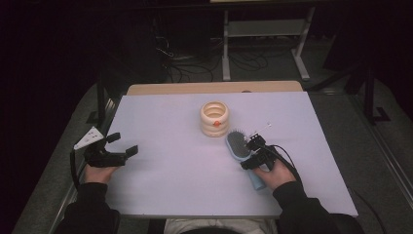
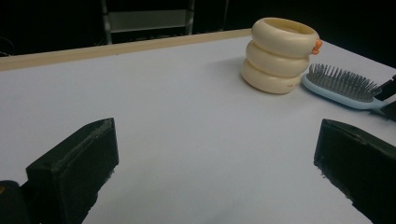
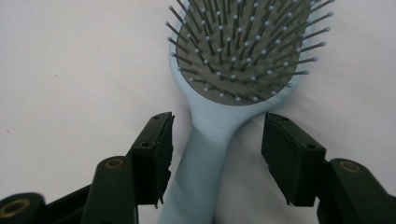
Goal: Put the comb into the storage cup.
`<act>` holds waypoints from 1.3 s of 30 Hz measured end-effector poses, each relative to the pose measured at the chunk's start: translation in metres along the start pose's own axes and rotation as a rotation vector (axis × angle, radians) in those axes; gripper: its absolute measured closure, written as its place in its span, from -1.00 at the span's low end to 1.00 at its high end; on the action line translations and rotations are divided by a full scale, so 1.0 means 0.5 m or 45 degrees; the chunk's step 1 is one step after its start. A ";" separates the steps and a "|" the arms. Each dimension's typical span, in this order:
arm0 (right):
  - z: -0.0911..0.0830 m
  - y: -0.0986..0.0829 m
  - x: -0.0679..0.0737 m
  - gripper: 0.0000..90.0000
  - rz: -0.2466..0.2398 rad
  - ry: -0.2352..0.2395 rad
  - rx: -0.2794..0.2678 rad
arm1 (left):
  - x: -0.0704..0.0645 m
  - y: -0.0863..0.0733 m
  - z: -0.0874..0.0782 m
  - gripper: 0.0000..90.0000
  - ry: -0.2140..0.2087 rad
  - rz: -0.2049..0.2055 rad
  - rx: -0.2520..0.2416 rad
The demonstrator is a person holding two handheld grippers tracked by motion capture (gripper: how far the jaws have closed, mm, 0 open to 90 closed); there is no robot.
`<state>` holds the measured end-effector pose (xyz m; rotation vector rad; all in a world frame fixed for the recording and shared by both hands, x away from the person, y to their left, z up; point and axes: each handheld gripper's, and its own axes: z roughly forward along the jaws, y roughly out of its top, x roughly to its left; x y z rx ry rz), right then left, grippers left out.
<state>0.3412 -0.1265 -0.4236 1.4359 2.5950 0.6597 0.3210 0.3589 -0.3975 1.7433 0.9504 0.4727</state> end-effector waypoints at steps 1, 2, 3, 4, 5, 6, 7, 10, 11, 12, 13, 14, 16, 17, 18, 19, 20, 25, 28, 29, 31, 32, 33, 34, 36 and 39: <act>0.001 0.001 0.001 -0.02 0.007 -0.006 0.005 | 0.000 0.000 0.000 -1.00 0.000 0.000 0.000; 0.002 0.001 0.001 0.00 0.014 -0.008 0.008 | 0.000 0.000 0.000 -1.00 -0.001 0.000 0.000; 0.003 0.001 0.000 0.00 0.019 -0.012 0.009 | 0.000 0.000 0.000 -1.00 -0.001 0.000 0.000; 0.003 0.001 -0.001 0.03 0.034 -0.020 0.017 | 0.000 0.000 0.000 -1.00 -0.001 -0.001 -0.001; 0.003 0.001 -0.002 0.04 0.042 -0.018 0.018 | 0.000 0.000 0.000 -1.00 0.000 -0.002 -0.003; 0.003 0.001 -0.003 0.05 0.048 -0.017 0.019 | 0.000 0.000 0.000 -1.00 0.000 -0.001 -0.002; 0.003 0.001 -0.003 0.05 0.048 -0.017 0.019 | 0.000 0.000 0.000 -1.00 0.000 -0.001 -0.002; 0.004 0.001 -0.001 0.11 0.052 -0.013 0.026 | 0.000 0.000 0.000 -1.00 -0.001 0.000 0.000; 0.004 0.002 0.002 0.13 0.047 -0.017 0.033 | 0.000 0.000 0.000 -1.00 -0.003 -0.001 0.000; 0.005 0.002 0.005 0.13 0.041 -0.024 0.039 | 0.000 0.000 0.000 -1.00 -0.005 -0.002 0.001; 0.005 0.002 0.007 0.16 0.041 -0.031 0.040 | 0.001 0.000 0.001 -1.00 -0.007 -0.002 0.003; 0.005 0.003 0.010 0.18 0.043 -0.040 0.041 | 0.000 -0.001 0.001 -1.00 -0.009 -0.004 0.003; 0.006 0.004 0.011 0.21 0.047 -0.046 0.041 | 0.000 0.000 0.001 -1.00 -0.010 -0.002 0.004; 0.006 0.004 0.011 0.21 0.047 -0.046 0.041 | 0.000 -0.001 0.001 -1.00 -0.011 -0.002 0.003; 0.007 0.005 0.011 0.21 0.049 -0.046 0.041 | 0.001 -0.001 0.001 -1.00 -0.011 -0.002 0.003; 0.007 0.005 0.010 0.21 0.051 -0.043 0.044 | 0.001 -0.001 0.001 -1.00 -0.012 -0.002 0.003; 0.007 0.005 0.010 0.21 0.051 -0.043 0.044 | 0.001 -0.001 0.001 -1.00 -0.013 -0.001 0.005; 0.004 0.004 0.005 0.37 0.044 -0.044 0.047 | 0.000 -0.001 0.002 -1.00 -0.016 -0.003 0.006; 0.003 0.002 0.001 0.48 0.046 -0.046 0.042 | 0.000 -0.001 0.002 -1.00 -0.016 -0.003 0.007; 0.003 0.002 0.001 0.48 0.046 -0.046 0.042 | 0.000 -0.001 0.002 -1.00 -0.017 -0.003 0.007; 0.002 0.000 -0.004 0.52 0.049 -0.036 0.041 | 0.001 -0.001 0.002 -1.00 -0.018 -0.002 0.007; 0.002 0.000 -0.006 0.52 0.052 -0.031 0.041 | 0.001 -0.001 0.002 -1.00 -0.019 -0.001 0.008; 0.002 0.000 -0.007 0.52 0.053 -0.029 0.042 | 0.001 -0.001 0.002 -1.00 -0.019 -0.001 0.008; 0.002 0.000 -0.006 0.52 0.051 -0.030 0.042 | 0.001 -0.001 0.002 -1.00 -0.020 -0.002 0.008; 0.002 0.000 -0.006 0.52 0.053 -0.030 0.043 | 0.001 -0.001 0.002 -1.00 -0.020 -0.001 0.008; 0.001 0.000 -0.008 0.53 0.057 -0.024 0.045 | 0.001 -0.001 0.002 -1.00 -0.021 -0.002 0.007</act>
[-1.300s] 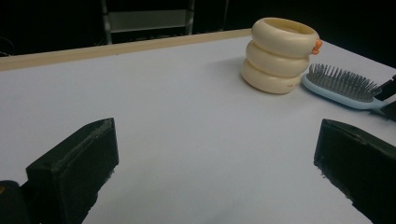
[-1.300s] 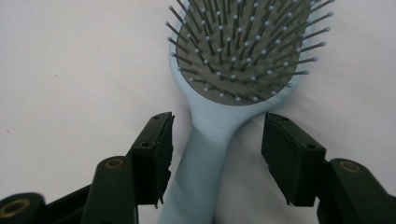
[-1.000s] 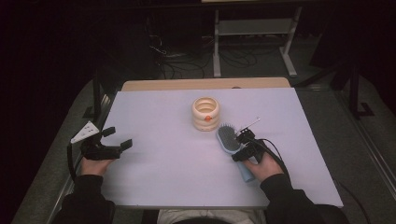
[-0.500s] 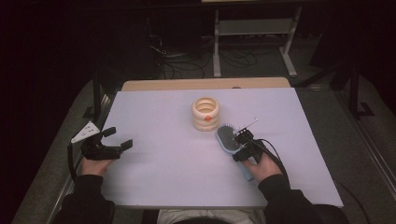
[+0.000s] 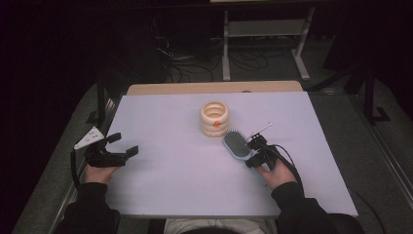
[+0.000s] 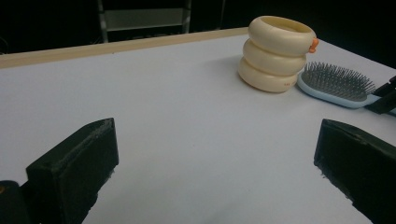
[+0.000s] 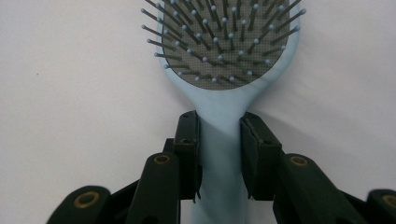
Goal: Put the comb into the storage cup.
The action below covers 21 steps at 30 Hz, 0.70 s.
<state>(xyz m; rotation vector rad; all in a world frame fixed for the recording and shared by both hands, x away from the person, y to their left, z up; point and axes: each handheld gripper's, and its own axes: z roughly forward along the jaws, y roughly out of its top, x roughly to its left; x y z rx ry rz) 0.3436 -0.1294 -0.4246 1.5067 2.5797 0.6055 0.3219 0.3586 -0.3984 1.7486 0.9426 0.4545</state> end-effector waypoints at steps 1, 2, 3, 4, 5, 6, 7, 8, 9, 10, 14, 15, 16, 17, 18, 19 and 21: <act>0.000 0.000 -0.001 0.53 0.000 0.005 -0.001 | 0.000 0.000 0.000 -1.00 0.000 0.000 0.000; 0.000 0.000 -0.002 0.53 0.003 0.010 -0.001 | 0.000 0.000 0.000 -1.00 0.000 0.000 0.001; -0.001 0.000 -0.003 0.53 0.006 0.015 0.000 | 0.000 0.000 0.000 -1.00 -0.001 0.000 0.002; -0.001 -0.001 -0.005 0.53 0.010 0.023 0.000 | 0.000 0.000 0.000 -1.00 -0.001 0.000 0.001; -0.001 -0.001 -0.006 0.53 0.011 0.028 0.001 | 0.000 0.000 0.000 -1.00 -0.001 0.000 0.002; -0.002 -0.001 -0.007 0.53 0.008 0.031 -0.002 | 0.000 0.000 0.000 -1.00 -0.001 0.000 0.001; -0.002 -0.002 -0.006 0.53 0.005 0.030 -0.002 | 0.000 0.000 0.000 -1.00 -0.001 -0.001 0.000; -0.002 -0.002 -0.007 0.53 0.006 0.032 0.000 | 0.000 0.000 0.000 -1.00 -0.002 -0.001 0.001; -0.003 -0.003 -0.008 0.53 0.008 0.033 -0.001 | 0.000 0.000 0.000 -1.00 -0.002 0.000 0.001; -0.003 -0.003 -0.008 0.53 0.011 0.031 -0.002 | 0.000 0.000 0.000 -1.00 -0.003 -0.001 0.001; -0.009 -0.005 -0.012 0.53 0.016 0.035 -0.010 | 0.001 0.000 0.000 -1.00 -0.004 -0.003 0.001; -0.011 -0.005 -0.013 0.53 0.016 0.042 -0.017 | 0.001 -0.001 0.000 -1.00 -0.005 -0.003 0.001; -0.013 -0.005 -0.014 0.53 0.020 0.046 -0.019 | 0.001 0.000 0.000 -1.00 -0.005 -0.002 0.001; -0.015 -0.005 -0.015 0.53 0.020 0.050 -0.025 | 0.000 0.000 0.000 -1.00 -0.005 -0.002 0.000; -0.018 -0.005 -0.015 0.53 0.023 0.053 -0.024 | 0.000 0.000 0.000 -1.00 -0.005 -0.002 0.001; -0.020 -0.005 -0.015 0.53 0.019 0.054 -0.027 | 0.000 0.000 0.000 -1.00 -0.005 -0.002 0.001; -0.026 -0.005 -0.016 0.53 0.018 0.059 -0.039 | 0.000 0.000 0.001 -1.00 -0.006 0.000 0.002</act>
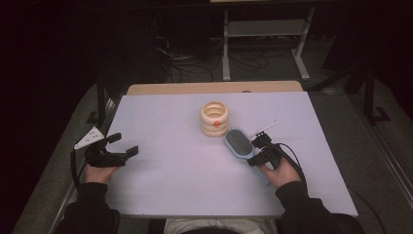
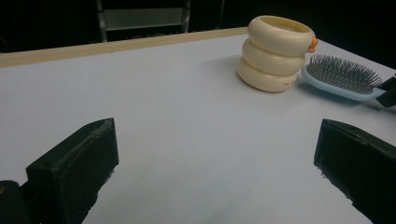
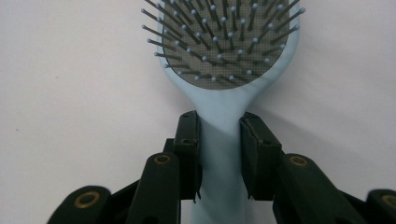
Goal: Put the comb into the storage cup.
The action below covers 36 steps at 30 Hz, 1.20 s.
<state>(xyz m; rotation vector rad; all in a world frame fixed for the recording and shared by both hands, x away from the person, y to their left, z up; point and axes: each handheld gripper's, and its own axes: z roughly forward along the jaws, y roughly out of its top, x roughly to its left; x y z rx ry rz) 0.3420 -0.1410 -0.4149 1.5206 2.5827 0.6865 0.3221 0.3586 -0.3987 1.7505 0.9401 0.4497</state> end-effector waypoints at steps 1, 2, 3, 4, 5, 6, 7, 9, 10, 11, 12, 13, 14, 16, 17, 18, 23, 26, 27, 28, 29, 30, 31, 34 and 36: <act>-0.003 0.000 0.000 0.53 0.001 0.004 -0.004 | 0.000 0.000 0.000 -1.00 0.000 0.000 0.000; -0.006 0.000 0.000 0.53 0.002 0.004 -0.007 | 0.000 0.000 0.000 -1.00 0.001 0.000 0.001; -0.009 0.001 -0.001 0.53 -0.001 0.006 -0.016 | 0.000 0.000 0.000 -1.00 0.000 0.000 0.001; -0.013 0.001 -0.002 0.53 -0.001 0.007 -0.021 | 0.000 0.000 0.000 -1.00 0.000 0.000 0.001; -0.016 0.002 -0.002 0.53 -0.002 0.009 -0.026 | 0.000 0.000 0.000 -1.00 0.000 0.001 0.002; -0.020 0.002 -0.003 0.53 0.000 0.011 -0.035 | 0.000 0.000 0.000 -1.00 0.000 -0.001 0.002; -0.023 0.002 -0.003 0.53 -0.001 0.013 -0.042 | 0.000 0.000 0.000 -1.00 0.000 0.000 0.002; -0.029 0.002 -0.005 0.53 -0.008 0.014 -0.055 | 0.000 0.000 0.000 -1.00 0.001 0.000 0.003; -0.032 0.002 -0.005 0.53 -0.007 0.016 -0.058 | 0.000 0.000 0.001 -1.00 0.000 0.001 0.003; -0.035 0.003 -0.006 0.53 -0.011 0.015 -0.061 | 0.000 0.000 0.001 -1.00 0.000 0.000 0.003; -0.037 0.002 -0.006 0.53 -0.012 0.015 -0.062 | 0.000 0.000 0.001 -1.00 0.000 -0.001 0.003; -0.042 0.002 -0.007 0.53 -0.012 0.013 -0.069 | 0.000 0.000 0.001 -1.00 0.000 -0.001 0.003; -0.042 0.002 -0.007 0.53 -0.012 0.013 -0.069 | 0.000 0.000 0.001 -1.00 0.000 0.000 0.003; -0.048 0.003 -0.007 0.53 -0.020 0.016 -0.077 | 0.000 0.000 0.001 -1.00 0.000 -0.002 0.003; -0.048 0.003 -0.007 0.53 -0.020 0.016 -0.077 | 0.000 0.000 0.001 -1.00 0.000 -0.001 0.003; -0.050 0.004 -0.006 0.53 -0.018 0.017 -0.080 | 0.000 0.000 0.001 -1.00 0.000 -0.002 0.003; -0.065 0.008 -0.004 0.53 -0.026 0.024 -0.095 | 0.000 -0.001 0.001 -1.00 -0.001 -0.003 0.003; -0.074 0.012 -0.003 0.53 -0.031 0.025 -0.107 | 0.000 -0.001 0.001 -1.00 0.000 -0.003 0.003; -0.078 0.013 -0.003 0.53 -0.033 0.029 -0.109 | -0.001 -0.001 0.001 -1.00 0.000 -0.005 0.001; -0.082 0.014 -0.004 0.53 -0.036 0.031 -0.116 | -0.001 -0.001 0.001 -1.00 0.000 -0.005 0.002; -0.085 0.016 -0.004 0.53 -0.039 0.032 -0.120 | -0.001 -0.001 0.001 -1.00 0.000 -0.005 0.002; -0.089 0.017 -0.004 0.53 -0.039 0.033 -0.121 | -0.001 -0.001 0.001 -1.00 0.000 -0.005 0.002; -0.092 0.018 -0.004 0.53 -0.043 0.034 -0.125 | -0.001 -0.001 0.001 -1.00 0.000 -0.004 0.003; -0.099 0.022 -0.005 0.53 -0.043 0.035 -0.126 | -0.001 -0.001 0.001 -1.00 0.000 -0.004 0.003; -0.105 0.027 -0.006 0.53 -0.047 0.029 -0.129 | -0.001 -0.001 0.001 -1.00 0.000 -0.004 0.004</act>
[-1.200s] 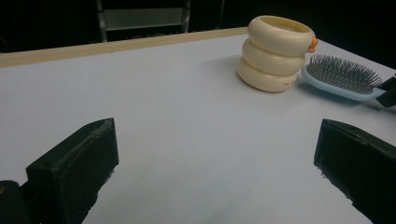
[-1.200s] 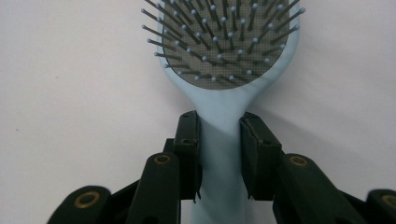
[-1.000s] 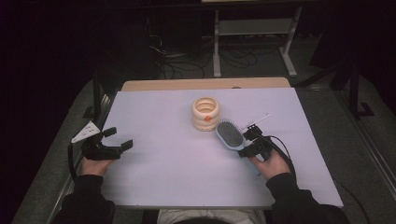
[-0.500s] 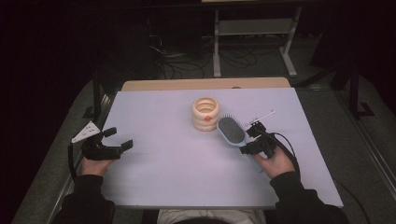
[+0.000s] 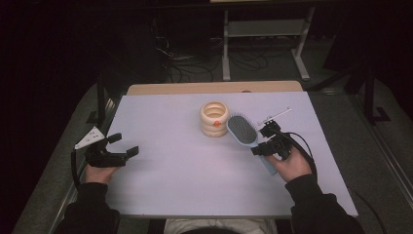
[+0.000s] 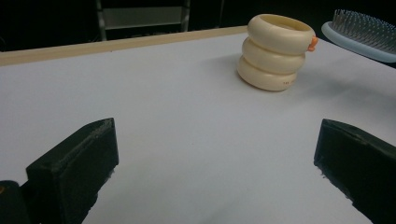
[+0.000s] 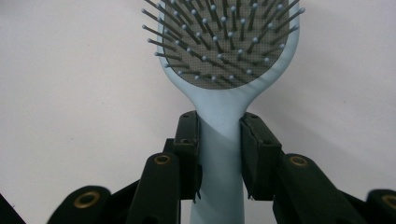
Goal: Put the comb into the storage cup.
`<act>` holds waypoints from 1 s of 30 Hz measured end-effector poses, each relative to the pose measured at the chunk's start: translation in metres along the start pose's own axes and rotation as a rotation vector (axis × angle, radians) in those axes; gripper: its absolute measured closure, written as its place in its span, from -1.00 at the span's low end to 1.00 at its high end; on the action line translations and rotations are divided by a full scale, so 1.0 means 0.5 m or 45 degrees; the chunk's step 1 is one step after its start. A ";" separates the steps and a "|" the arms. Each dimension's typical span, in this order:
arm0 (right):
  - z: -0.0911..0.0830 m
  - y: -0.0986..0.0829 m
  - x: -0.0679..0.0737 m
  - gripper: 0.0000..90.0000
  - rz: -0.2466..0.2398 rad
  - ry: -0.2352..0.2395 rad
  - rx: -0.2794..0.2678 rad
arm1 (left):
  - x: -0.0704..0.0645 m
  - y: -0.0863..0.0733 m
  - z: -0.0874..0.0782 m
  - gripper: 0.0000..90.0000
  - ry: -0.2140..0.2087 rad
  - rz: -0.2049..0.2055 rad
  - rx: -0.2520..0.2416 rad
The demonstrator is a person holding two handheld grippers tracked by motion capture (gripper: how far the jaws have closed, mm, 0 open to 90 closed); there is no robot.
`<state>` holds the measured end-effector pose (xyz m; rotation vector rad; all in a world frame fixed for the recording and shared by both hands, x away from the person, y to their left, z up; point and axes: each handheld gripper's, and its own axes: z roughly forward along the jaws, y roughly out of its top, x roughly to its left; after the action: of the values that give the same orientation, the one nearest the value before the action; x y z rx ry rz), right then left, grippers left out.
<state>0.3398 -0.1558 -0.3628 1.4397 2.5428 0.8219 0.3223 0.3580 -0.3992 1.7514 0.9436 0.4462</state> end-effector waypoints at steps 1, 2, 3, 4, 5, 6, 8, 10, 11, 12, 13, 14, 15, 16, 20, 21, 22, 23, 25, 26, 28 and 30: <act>0.000 0.000 0.000 0.53 0.000 0.000 0.000 | 0.000 0.000 0.000 -1.00 0.000 0.000 0.000; -0.001 0.001 0.000 0.53 -0.001 0.002 -0.002 | 0.000 0.000 0.000 -1.00 -0.001 -0.001 0.000; -0.004 0.003 0.000 0.53 -0.003 0.001 -0.005 | 0.000 0.000 0.000 -1.00 -0.001 -0.001 0.000; -0.006 0.005 0.000 0.53 -0.004 0.001 -0.008 | 0.000 0.000 0.000 -1.00 -0.001 -0.002 0.000; -0.009 0.007 0.000 0.53 -0.002 0.000 -0.011 | 0.000 0.000 0.000 -1.00 -0.001 -0.001 0.000; -0.010 0.008 0.000 0.53 -0.005 0.001 -0.013 | 0.000 0.000 0.001 -1.00 -0.001 -0.002 0.000; -0.014 0.013 0.000 0.53 -0.009 0.001 -0.019 | 0.000 0.000 0.000 -1.00 -0.001 -0.001 0.001; -0.017 0.017 0.001 0.53 -0.015 0.001 -0.024 | 0.000 0.000 0.000 -1.00 -0.001 -0.001 0.000; -0.019 0.019 0.001 0.53 -0.017 0.002 -0.025 | 0.000 0.000 0.001 -1.00 -0.002 -0.001 0.000; -0.020 0.021 0.001 0.53 -0.022 0.002 -0.029 | 0.000 0.000 0.001 -1.00 -0.002 -0.001 -0.001; -0.021 0.023 0.002 0.53 -0.026 0.002 -0.032 | 0.000 0.000 0.001 -1.00 -0.003 -0.002 -0.001; -0.023 0.026 0.002 0.53 -0.027 0.003 -0.034 | 0.000 0.000 0.001 -1.00 -0.003 -0.001 -0.001; -0.025 0.028 0.003 0.53 -0.031 0.002 -0.038 | 0.000 0.000 0.002 -1.00 -0.003 0.001 0.000; -0.026 0.030 0.003 0.53 -0.032 0.003 -0.041 | 0.001 0.000 0.003 -1.00 -0.004 0.005 0.002; -0.032 0.038 0.005 0.53 -0.043 0.005 -0.058 | 0.002 0.000 0.006 -1.00 -0.009 0.009 0.015; -0.034 0.040 0.005 0.53 -0.043 0.005 -0.059 | 0.002 0.000 0.006 -1.00 -0.010 0.009 0.014; -0.036 0.042 0.005 0.53 -0.047 0.004 -0.062 | 0.002 0.000 0.006 -1.00 -0.011 0.008 0.013; -0.037 0.044 0.006 0.53 -0.047 0.004 -0.065 | 0.002 0.000 0.006 -1.00 -0.011 0.009 0.014; -0.040 0.048 0.006 0.53 -0.054 0.006 -0.071 | 0.003 0.000 0.006 -1.00 -0.013 0.006 0.013; -0.042 0.050 0.007 0.53 -0.057 0.005 -0.075 | 0.003 0.000 0.006 -1.00 -0.014 0.006 0.013; -0.045 0.054 0.007 0.53 -0.064 0.006 -0.082 | 0.003 0.000 0.006 -1.00 -0.015 0.005 0.013; -0.047 0.058 0.009 0.53 -0.068 0.006 -0.087 | 0.003 0.000 0.006 -1.00 -0.015 0.005 0.012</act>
<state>0.3514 -0.1501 -0.3278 1.3452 2.5187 0.8961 0.3252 0.3572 -0.4008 1.7630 0.9354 0.4337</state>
